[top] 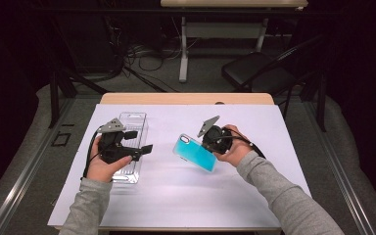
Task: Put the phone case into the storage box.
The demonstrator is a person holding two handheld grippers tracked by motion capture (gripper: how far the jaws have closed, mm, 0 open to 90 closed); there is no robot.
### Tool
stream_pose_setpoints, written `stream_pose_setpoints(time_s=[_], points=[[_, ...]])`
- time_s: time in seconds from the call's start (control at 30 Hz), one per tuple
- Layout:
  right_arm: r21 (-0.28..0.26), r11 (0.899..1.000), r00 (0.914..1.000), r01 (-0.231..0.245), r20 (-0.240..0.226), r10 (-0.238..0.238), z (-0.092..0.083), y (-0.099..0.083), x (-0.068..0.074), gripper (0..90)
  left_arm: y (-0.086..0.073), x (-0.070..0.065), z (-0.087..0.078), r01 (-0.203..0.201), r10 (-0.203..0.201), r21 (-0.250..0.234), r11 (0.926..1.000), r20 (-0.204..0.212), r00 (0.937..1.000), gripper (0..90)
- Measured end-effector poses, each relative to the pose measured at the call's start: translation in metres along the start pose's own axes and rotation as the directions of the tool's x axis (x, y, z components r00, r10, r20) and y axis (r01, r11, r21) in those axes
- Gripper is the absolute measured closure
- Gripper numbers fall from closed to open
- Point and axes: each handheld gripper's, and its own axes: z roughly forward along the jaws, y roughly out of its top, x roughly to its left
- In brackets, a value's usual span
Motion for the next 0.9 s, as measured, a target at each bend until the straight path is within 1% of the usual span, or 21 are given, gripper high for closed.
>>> stream_pose_setpoints(time_s=[0.17,0.2,0.23,0.3,0.33,0.4,0.5,0.63,0.7,0.73,0.8,0.87,0.9], points=[[-0.034,0.998,0.9977,-0.053,0.04,0.054,-0.003,0.002,0.0,89.1,0.0,-0.001,0.0,0.0,0.0,-0.009,1.0,0.006,1.0,15.9],[-0.039,0.998,0.997,-0.057,0.05,0.059,-0.004,0.003,0.0,89.1,0.0,-0.001,0.0,-0.002,0.002,-0.01,0.9999,0.007,1.0,15.9],[-0.061,0.995,0.9949,-0.084,0.052,0.087,-0.005,0.002,0.001,89.1,0.0,-0.002,0.0,-0.001,0.001,-0.011,0.9999,0.009,1.0,15.9],[-0.081,0.988,0.99,-0.129,0.048,0.133,-0.007,0.001,0.001,89.2,0.0,-0.002,0.001,0.002,-0.002,-0.015,0.9999,0.014,0.9999,15.9],[-0.093,0.987,0.9889,-0.131,0.057,0.137,-0.008,0.001,0.001,89.2,0.001,-0.002,0.001,0.002,-0.002,-0.016,0.9999,0.014,0.9999,15.9],[-0.114,0.981,0.9835,-0.157,0.074,0.166,-0.009,0.0,0.001,89.2,0.001,-0.003,0.001,0.005,-0.004,-0.021,0.9998,0.018,0.9998,16.1],[-0.146,0.971,0.9753,-0.19,0.085,0.204,-0.011,-0.002,0.002,89.2,0.001,-0.004,0.002,0.007,-0.007,-0.026,0.9996,0.022,0.9997,16.5],[-0.193,0.952,0.9611,-0.24,0.092,0.261,-0.012,-0.004,0.004,89.2,0.001,-0.006,0.003,0.001,0.0,-0.031,0.9995,0.027,0.9996,17.9],[-0.215,0.943,0.9549,-0.254,0.098,0.28,-0.012,-0.004,0.006,89.2,0.001,-0.006,0.004,-0.001,0.002,-0.031,0.9995,0.032,0.9995,18.8],[-0.235,0.936,0.951,-0.261,0.103,0.291,-0.012,-0.004,0.007,89.2,0.001,-0.007,0.004,0.002,-0.001,-0.03,0.9995,0.035,0.9994,18.8],[-0.255,0.926,0.9455,-0.277,0.099,0.31,-0.013,-0.004,0.008,89.2,0.001,-0.008,0.005,0.003,-0.001,-0.035,0.9994,0.037,0.9993,19.9],[-0.276,0.917,0.9394,-0.287,0.107,0.326,-0.013,-0.004,0.01,89.2,0.001,-0.009,0.006,0.0,0.001,-0.037,0.9993,0.043,0.9991,20.6],[-0.288,0.913,0.9369,-0.289,0.11,0.332,-0.012,-0.004,0.012,89.2,0.001,-0.01,0.006,0.005,-0.003,-0.039,0.9992,0.046,0.9989,21.1]])
